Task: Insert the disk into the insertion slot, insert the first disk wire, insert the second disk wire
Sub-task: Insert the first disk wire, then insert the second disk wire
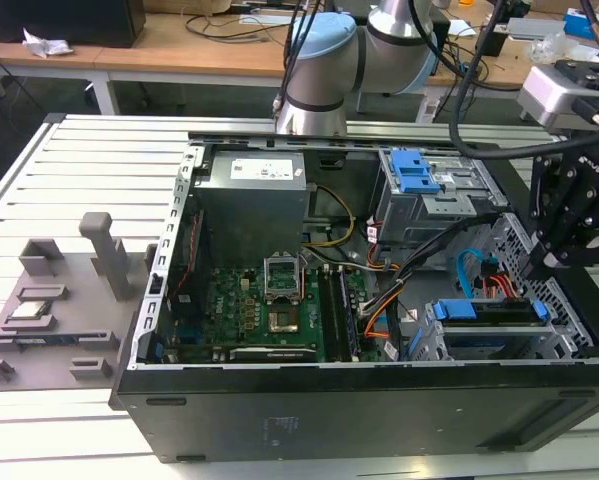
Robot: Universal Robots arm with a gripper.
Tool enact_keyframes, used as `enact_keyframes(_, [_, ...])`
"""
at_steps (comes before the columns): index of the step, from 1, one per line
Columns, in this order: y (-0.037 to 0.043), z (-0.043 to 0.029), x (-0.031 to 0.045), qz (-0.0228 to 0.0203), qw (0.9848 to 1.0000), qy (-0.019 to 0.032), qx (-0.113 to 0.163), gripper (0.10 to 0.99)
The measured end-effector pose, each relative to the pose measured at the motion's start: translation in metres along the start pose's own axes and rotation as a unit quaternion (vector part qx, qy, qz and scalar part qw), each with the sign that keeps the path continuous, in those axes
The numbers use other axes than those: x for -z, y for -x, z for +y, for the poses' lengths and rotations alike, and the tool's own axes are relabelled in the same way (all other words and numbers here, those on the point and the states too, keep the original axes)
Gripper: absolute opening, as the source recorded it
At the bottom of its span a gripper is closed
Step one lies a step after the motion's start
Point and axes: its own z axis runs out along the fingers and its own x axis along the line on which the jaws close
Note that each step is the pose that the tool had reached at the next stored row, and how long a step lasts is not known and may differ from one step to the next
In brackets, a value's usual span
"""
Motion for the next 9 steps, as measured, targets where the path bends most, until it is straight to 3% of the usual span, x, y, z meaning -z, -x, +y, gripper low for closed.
enact_keyframes(9, [0.0, 0.0, 0.0003, 0.0002, 1.0, 0.0, 0.0, 0.106])
